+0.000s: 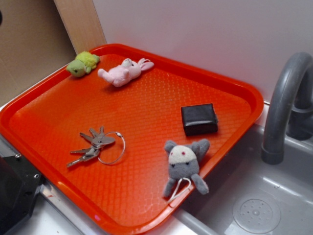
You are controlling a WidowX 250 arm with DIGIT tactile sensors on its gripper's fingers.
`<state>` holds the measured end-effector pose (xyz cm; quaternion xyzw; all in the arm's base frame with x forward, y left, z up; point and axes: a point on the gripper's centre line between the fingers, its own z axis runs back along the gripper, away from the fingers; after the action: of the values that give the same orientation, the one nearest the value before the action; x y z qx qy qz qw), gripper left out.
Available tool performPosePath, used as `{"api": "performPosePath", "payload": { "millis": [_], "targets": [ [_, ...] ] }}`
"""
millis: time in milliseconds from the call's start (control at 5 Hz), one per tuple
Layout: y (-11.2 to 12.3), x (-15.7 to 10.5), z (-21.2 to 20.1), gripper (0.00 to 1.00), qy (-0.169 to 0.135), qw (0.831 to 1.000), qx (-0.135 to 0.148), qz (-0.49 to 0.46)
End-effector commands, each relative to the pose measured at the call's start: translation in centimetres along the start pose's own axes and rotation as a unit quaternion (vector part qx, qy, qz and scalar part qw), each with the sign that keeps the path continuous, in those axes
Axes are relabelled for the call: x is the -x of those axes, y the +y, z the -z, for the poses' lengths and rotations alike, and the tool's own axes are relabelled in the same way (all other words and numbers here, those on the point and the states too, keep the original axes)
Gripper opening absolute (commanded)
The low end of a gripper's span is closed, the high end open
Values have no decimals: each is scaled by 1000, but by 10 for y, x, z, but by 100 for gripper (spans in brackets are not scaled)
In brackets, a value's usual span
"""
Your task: Grab the silver keys.
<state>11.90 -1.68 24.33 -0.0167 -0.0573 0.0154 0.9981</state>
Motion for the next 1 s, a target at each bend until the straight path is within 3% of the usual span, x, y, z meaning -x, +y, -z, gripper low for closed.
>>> {"api": "performPosePath", "payload": {
  "millis": [0,200,400,600,800],
  "targets": [
    [0,0,0,100,0,1000,0,0],
    [-7,-41,39,100,2,993,-43,113],
    [-11,-81,61,100,6,966,-90,242],
    [-20,-98,91,100,-59,934,-16,352],
    [-23,-92,120,100,-28,879,-47,475]
  ]
}}
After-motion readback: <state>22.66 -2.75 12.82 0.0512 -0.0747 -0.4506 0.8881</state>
